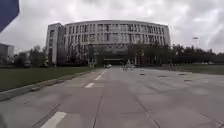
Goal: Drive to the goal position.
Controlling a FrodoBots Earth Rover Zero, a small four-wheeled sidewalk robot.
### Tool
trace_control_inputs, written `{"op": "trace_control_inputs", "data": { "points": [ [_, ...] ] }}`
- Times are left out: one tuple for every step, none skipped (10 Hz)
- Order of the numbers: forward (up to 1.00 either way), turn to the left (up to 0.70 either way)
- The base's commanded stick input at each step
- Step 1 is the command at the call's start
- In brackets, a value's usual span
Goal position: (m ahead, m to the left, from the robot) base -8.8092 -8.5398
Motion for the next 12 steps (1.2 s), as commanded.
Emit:
{"op": "trace_control_inputs", "data": {
  "points": [
    [0.70,-0.35],
    [0.70,-0.35],
    [0.70,-0.35],
    [0.70,-0.35],
    [0.70,-0.35],
    [0.70,-0.35],
    [0.70,-0.35],
    [0.70,-0.35],
    [0.70,-0.35],
    [0.70,-0.35],
    [0.70,-0.35],
    [0.70,-0.35]
  ]
}}
